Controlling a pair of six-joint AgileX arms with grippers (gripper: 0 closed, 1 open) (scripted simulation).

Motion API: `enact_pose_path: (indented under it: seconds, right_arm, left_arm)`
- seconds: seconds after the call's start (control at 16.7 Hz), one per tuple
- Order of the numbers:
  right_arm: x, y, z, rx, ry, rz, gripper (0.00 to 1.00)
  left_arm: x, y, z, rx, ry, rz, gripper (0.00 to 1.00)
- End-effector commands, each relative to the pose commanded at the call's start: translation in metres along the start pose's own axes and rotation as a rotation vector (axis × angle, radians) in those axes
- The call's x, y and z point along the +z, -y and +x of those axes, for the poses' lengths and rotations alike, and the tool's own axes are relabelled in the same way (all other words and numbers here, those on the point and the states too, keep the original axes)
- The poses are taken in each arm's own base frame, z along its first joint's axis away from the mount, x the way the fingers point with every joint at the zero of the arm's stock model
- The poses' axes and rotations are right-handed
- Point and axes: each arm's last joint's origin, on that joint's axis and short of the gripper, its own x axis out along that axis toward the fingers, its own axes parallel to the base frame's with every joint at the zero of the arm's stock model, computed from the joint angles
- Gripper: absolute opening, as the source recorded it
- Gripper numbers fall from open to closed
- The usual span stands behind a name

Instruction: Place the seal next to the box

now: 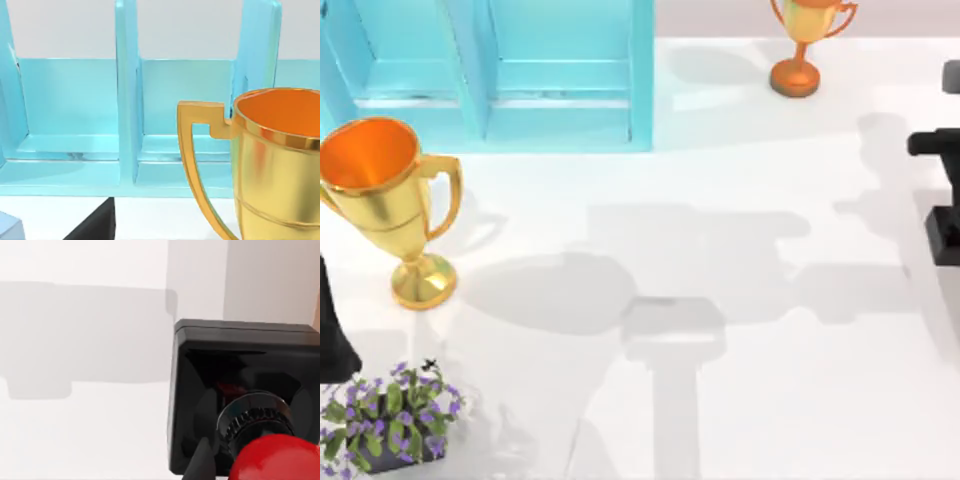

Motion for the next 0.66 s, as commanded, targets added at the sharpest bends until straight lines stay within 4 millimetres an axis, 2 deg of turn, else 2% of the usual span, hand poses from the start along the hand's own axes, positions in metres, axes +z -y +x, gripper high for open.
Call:
enact_pose_path:
  seconds: [0.3,0.66]
  right_arm:
    - [0.0,0.0,0.0,0.0,0.0,0.0,0.98]
    - [0.0,0.0,0.0,0.0,0.0,0.0,1.0]
  left_arm:
    - [0.0,0.0,0.0,0.0,0.0,0.0,1.0]
    - [0.0,0.0,0.0,0.0,0.0,0.0,1.0]
